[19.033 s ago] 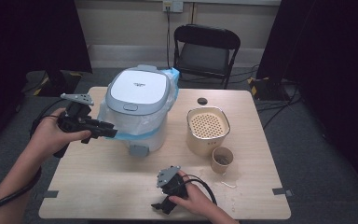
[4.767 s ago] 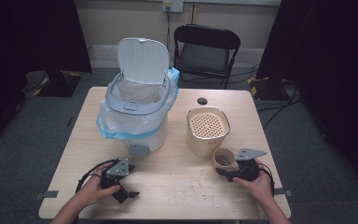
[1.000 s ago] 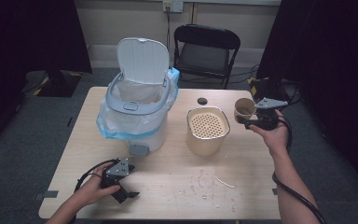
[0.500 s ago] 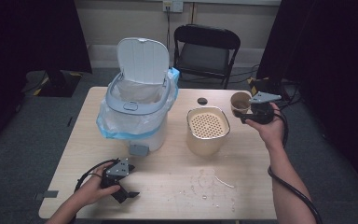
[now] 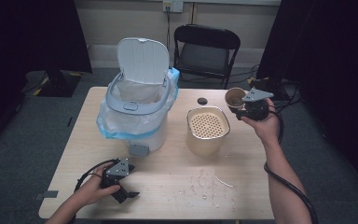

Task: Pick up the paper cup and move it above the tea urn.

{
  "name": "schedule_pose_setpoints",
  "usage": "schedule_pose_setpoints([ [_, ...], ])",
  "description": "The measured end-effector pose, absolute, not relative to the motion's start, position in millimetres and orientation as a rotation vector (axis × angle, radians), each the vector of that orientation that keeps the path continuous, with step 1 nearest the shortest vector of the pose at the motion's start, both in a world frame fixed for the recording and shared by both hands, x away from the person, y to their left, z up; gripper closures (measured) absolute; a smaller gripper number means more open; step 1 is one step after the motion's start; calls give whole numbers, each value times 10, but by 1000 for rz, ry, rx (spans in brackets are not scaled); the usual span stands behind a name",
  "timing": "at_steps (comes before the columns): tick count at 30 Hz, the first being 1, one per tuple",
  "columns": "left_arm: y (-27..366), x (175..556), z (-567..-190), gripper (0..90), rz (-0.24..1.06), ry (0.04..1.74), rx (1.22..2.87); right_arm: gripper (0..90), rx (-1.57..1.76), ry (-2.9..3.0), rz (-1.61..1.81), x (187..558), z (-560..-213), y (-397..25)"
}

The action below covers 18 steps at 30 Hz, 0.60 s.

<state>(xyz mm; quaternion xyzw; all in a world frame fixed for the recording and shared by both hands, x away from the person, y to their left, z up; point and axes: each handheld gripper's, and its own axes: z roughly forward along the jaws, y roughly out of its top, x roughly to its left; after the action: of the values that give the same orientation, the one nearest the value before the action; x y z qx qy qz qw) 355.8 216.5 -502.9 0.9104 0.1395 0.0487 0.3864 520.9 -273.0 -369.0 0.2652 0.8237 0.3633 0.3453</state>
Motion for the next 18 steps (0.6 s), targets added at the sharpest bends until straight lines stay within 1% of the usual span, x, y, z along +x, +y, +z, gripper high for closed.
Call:
schedule_pose_setpoints([
  [18,2165,3559,-5029,0,125,353,2316,385,486,2114,792,5139,-3548,-2563],
])
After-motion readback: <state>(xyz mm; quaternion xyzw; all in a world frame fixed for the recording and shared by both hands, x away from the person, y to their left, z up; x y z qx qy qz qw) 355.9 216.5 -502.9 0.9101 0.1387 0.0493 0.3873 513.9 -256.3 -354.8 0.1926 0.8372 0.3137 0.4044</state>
